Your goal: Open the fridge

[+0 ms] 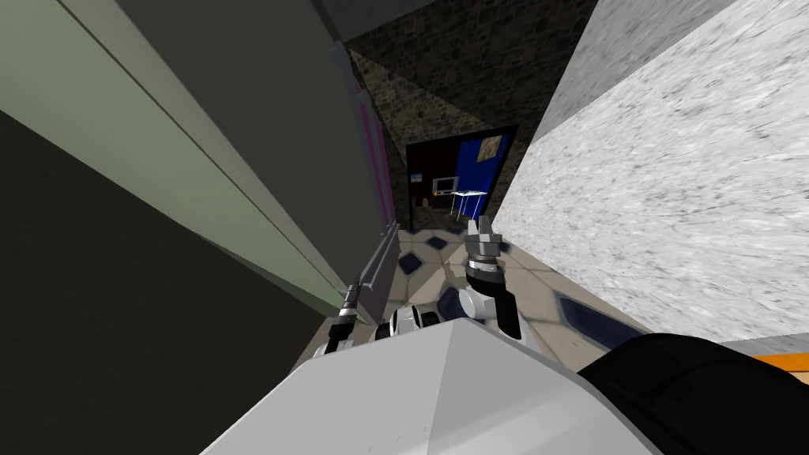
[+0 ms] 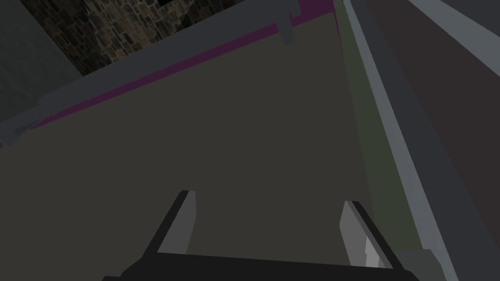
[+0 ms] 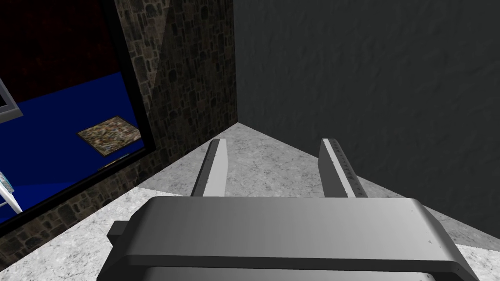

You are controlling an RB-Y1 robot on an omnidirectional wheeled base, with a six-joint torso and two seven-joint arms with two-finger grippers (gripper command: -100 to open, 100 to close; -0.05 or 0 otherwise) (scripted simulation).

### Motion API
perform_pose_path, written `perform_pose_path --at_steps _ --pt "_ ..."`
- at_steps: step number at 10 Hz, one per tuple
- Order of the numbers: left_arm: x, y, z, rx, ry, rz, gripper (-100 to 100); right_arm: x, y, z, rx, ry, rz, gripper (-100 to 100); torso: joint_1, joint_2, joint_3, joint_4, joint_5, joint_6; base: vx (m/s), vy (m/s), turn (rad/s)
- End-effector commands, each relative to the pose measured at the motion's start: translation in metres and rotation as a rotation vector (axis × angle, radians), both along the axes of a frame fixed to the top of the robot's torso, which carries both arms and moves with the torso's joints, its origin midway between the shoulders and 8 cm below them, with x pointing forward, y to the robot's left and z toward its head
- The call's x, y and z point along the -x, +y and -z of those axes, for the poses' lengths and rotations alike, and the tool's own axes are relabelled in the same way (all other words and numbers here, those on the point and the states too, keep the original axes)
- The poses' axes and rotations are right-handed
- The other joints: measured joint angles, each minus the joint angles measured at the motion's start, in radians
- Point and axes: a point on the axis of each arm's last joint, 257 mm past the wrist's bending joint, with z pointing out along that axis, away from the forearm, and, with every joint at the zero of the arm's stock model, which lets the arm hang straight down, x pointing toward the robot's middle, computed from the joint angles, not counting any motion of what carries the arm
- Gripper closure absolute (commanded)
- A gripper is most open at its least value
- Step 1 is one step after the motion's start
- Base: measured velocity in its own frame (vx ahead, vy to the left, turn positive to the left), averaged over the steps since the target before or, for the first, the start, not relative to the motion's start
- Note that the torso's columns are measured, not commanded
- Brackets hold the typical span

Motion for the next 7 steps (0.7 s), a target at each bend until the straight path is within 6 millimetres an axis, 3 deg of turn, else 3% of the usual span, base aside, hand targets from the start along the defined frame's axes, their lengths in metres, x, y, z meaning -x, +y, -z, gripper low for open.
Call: perform_pose_path --at_steps 1,4,7 --pt "0.003 0.000 0.027 0.001 0.052 -0.003 -100 0.000 0.000 0.000 0.000 0.000 0.000 0 -0.001 0.000 0.000 -0.001 0.001 0.000 0.010 0.018 -0.019" --pt "0.006 -0.002 0.041 0.003 0.076 -0.002 -100 0.000 0.000 0.000 0.000 0.000 0.000 0 0.003 -0.007 -0.003 -0.008 0.006 0.001 0.009 0.009 -0.023" --pt "0.014 -0.005 0.074 0.005 0.137 -0.001 -100 0.000 0.000 0.000 0.000 0.000 0.000 0 0.003 -0.004 -0.002 -0.003 0.001 -0.001 0.010 -0.002 -0.031"
